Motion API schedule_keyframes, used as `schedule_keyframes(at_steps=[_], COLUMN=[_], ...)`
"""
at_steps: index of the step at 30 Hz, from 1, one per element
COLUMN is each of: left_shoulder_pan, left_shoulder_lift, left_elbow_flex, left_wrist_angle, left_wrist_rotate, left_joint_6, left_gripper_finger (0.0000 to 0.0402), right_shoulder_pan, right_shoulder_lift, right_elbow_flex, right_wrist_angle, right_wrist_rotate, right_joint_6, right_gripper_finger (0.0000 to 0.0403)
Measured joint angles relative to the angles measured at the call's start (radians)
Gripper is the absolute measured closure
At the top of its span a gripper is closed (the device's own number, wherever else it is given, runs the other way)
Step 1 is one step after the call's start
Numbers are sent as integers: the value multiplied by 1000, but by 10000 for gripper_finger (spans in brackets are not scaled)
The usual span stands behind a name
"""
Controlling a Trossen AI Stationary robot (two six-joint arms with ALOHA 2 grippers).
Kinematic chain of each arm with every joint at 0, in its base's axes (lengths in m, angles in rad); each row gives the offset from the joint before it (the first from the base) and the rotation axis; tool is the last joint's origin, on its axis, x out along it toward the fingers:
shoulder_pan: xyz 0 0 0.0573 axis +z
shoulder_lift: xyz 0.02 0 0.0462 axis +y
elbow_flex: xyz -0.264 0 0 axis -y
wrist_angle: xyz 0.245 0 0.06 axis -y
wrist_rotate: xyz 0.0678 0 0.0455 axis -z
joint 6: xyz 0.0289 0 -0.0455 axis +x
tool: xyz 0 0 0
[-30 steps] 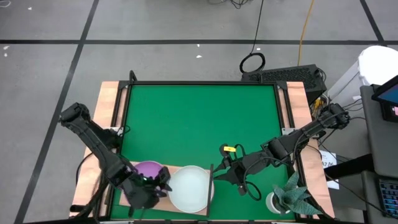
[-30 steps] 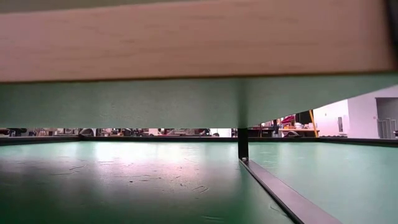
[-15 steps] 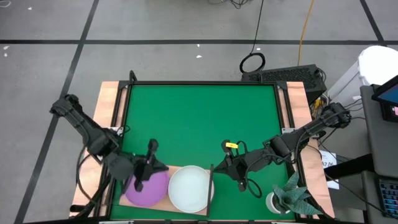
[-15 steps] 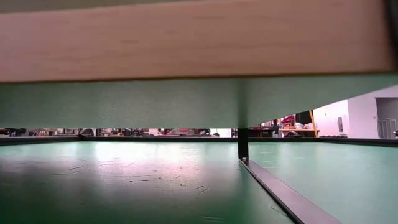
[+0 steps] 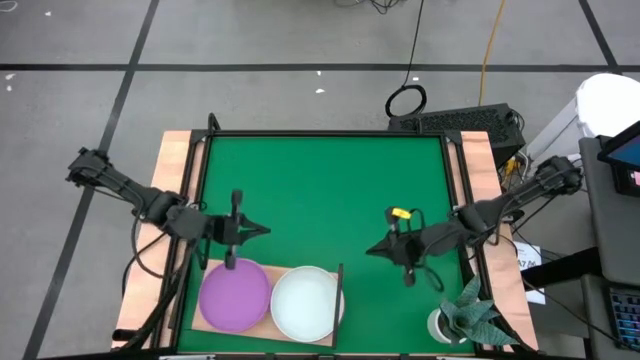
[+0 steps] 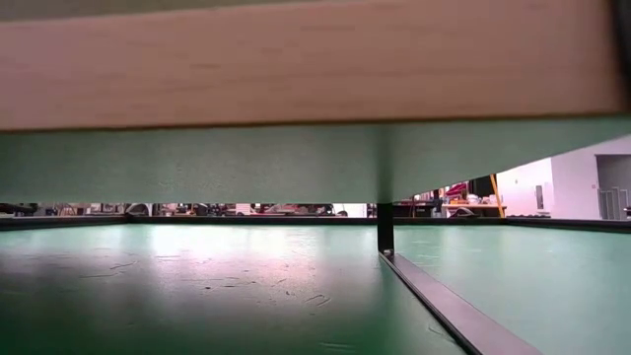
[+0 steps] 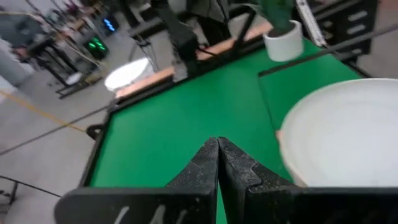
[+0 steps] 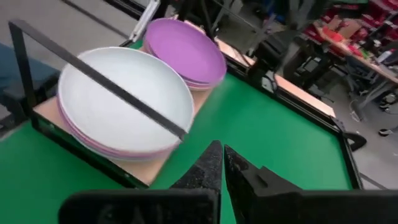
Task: Place and stack plates onto a shelf
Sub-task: Return to Home Position
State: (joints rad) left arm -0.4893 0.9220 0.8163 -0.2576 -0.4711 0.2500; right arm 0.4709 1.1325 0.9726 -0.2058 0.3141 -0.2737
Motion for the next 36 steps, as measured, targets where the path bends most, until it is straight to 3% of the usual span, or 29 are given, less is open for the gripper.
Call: schedule_keyframes(at_steps=[5, 11, 15, 22, 31, 36], left_shoulder_pan=[79, 210, 292, 378, 393, 389], left_shoulder_lift=[-83, -160, -206, -293, -437, -524], left_elbow_flex=[-142, -273, -343, -413, -418, -499], left_wrist_angle=[136, 227, 261, 251, 82, 142], left_wrist_rotate=[4, 106, 157, 251, 229, 243], left_joint_6=[57, 56, 38, -35, -136, -165], left_gripper_finger=[396, 396, 396, 396, 396, 396], right_shoulder_pan=[-41, -108, -167, -266, -328, -352], right_shoulder_lift=[-169, -337, -418, -475, -477, -486], right_elbow_flex=[-178, -372, -470, -582, -650, -707], right_wrist_angle=[76, 157, 227, 307, 353, 420], right_wrist_rotate=[-3, -13, -81, -165, -188, -188], right_joint_6=[0, 0, -13, -15, 0, -13], right_gripper_finger=[402, 402, 403, 403, 403, 403])
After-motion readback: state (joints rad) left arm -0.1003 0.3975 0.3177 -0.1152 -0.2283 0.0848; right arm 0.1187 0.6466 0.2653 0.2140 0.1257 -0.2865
